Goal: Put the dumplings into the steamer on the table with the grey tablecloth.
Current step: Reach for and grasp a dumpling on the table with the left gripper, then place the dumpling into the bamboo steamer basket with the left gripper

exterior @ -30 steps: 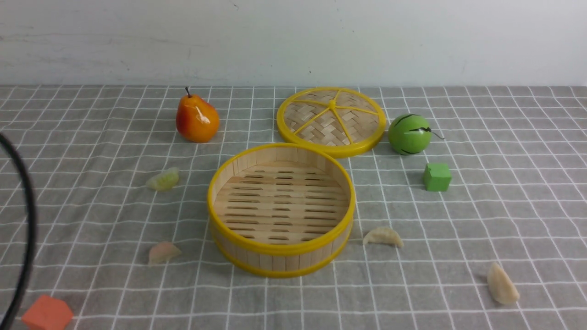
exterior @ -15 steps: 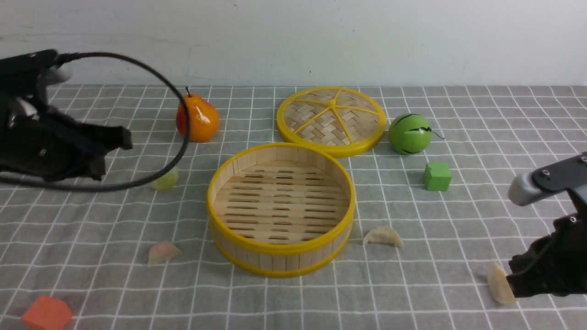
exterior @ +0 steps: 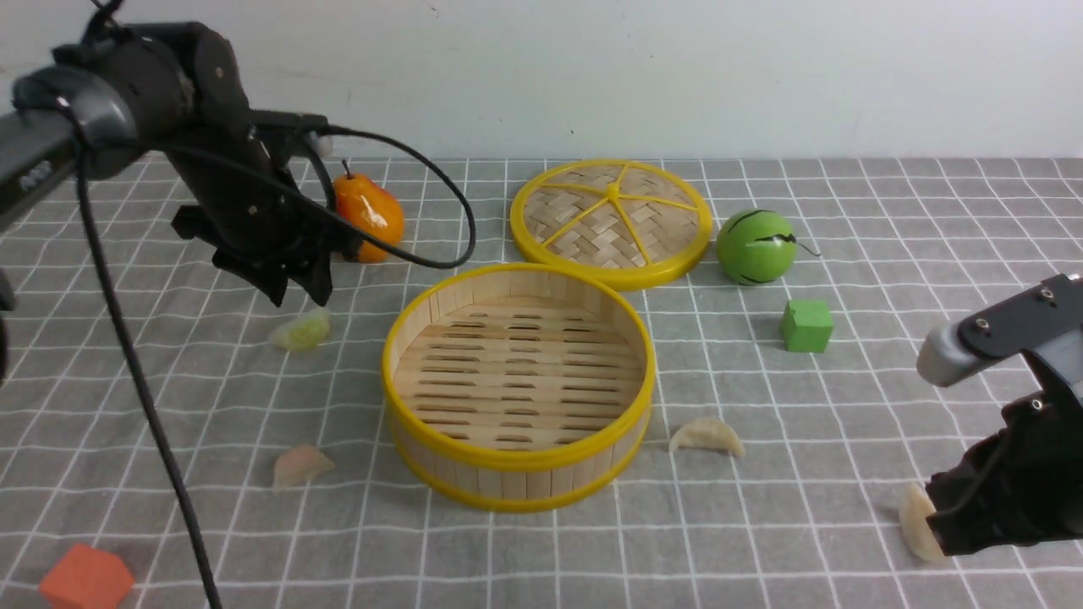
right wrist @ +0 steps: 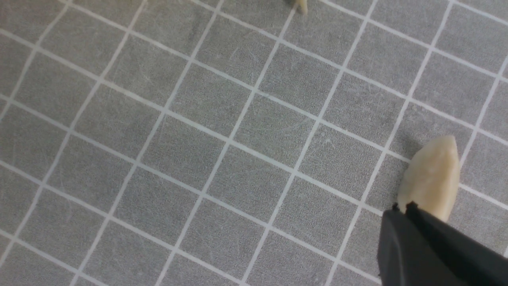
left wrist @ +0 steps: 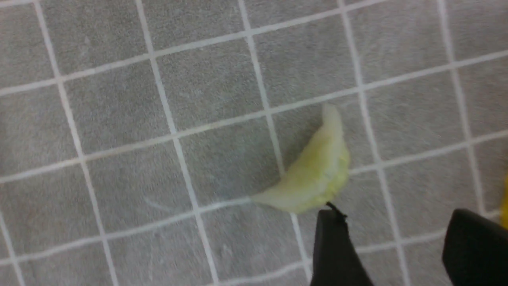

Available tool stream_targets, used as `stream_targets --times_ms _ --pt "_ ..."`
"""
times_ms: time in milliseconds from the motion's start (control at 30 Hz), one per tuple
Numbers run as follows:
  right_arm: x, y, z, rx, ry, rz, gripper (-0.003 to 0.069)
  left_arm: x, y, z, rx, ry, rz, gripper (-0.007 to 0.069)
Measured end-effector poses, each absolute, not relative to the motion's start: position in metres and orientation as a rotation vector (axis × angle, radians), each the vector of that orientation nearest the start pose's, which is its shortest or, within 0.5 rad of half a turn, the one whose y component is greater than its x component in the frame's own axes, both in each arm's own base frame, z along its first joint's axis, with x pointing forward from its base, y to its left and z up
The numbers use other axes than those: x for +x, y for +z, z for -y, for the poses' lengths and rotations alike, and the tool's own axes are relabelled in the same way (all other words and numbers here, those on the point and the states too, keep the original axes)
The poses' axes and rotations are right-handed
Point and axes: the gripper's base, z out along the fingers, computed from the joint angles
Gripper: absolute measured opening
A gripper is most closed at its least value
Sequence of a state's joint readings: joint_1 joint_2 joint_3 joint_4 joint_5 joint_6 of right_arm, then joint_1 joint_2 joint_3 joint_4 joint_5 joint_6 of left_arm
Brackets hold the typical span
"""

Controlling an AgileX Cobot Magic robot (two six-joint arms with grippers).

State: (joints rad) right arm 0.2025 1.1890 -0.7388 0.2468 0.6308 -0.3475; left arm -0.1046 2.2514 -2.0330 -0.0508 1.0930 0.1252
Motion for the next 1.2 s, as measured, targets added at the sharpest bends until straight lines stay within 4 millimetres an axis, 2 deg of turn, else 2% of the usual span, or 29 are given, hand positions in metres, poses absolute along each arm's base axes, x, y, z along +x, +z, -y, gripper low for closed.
stream_targets --times_ms 133,200,233,367,500,600,733,767,800,833,867,967,1000,1033,1133,1200 --pt "0.216 0.256 -0.058 -0.503 0.204 -2.496 -0.0002 0.504 0.191 0.051 0.338 0.036 -2.821 0.0407" --pt "0.216 0.256 -0.058 -0.503 0.204 -2.496 -0.0001 0.505 0.183 0.050 0.350 0.055 -2.842 0.0397" --pt "0.216 0.256 -0.058 -0.504 0.202 -2.492 -0.0001 0.506 0.173 0.049 0.367 0.068 -2.869 0.0360" --pt "0.217 0.257 -0.058 -0.500 0.198 -2.478 -0.0001 0.505 0.170 0.050 0.370 0.060 -2.886 0.0197" --pt "0.218 0.257 -0.058 -0.499 0.198 -2.475 -0.0001 0.503 0.174 0.051 0.341 0.050 -2.909 0.0206" --pt "0.218 0.258 -0.058 -0.496 0.198 -2.471 -0.0001 0.498 0.209 0.056 0.295 -0.049 -2.867 0.0206" --pt "0.220 0.259 -0.058 -0.478 0.205 -2.451 -0.0001 0.483 0.288 0.077 0.199 -0.415 -2.681 0.0206" --pt "0.220 0.259 -0.058 -0.477 0.206 -2.450 -0.0001 0.482 0.292 0.078 0.194 -0.435 -2.672 0.0206" --pt "0.220 0.259 -0.059 -0.469 0.214 -2.448 -0.0001 0.474 0.312 0.092 0.185 -0.573 -2.619 0.0206" --pt "0.220 0.259 -0.059 -0.468 0.215 -2.448 -0.0001 0.473 0.314 0.094 0.187 -0.584 -2.614 0.0206" --pt "0.220 0.259 -0.059 -0.460 0.225 -2.450 -0.0001 0.467 0.320 0.113 0.221 -0.636 -2.602 0.0206" --pt "0.219 0.259 -0.060 -0.451 0.243 -2.458 -0.0001 0.466 0.306 0.136 0.254 -0.601 -2.653 0.0206" --pt "0.218 0.258 -0.061 -0.453 0.257 -2.471 -0.0001 0.467 0.287 0.152 0.257 -0.541 -2.711 0.0206" --pt "0.218 0.258 -0.061 -0.450 0.263 -2.473 -0.0001 0.467 0.281 0.156 0.256 -0.524 -2.727 0.0206" --pt "0.217 0.258 -0.063 -0.441 0.295 -2.480 -0.0001 0.471 0.235 0.179 0.277 -0.364 -2.827 0.0206" --pt "0.216 0.259 -0.063 -0.431 0.309 -2.480 -0.0001 0.471 0.218 0.187 0.300 -0.311 -2.855 0.0206"
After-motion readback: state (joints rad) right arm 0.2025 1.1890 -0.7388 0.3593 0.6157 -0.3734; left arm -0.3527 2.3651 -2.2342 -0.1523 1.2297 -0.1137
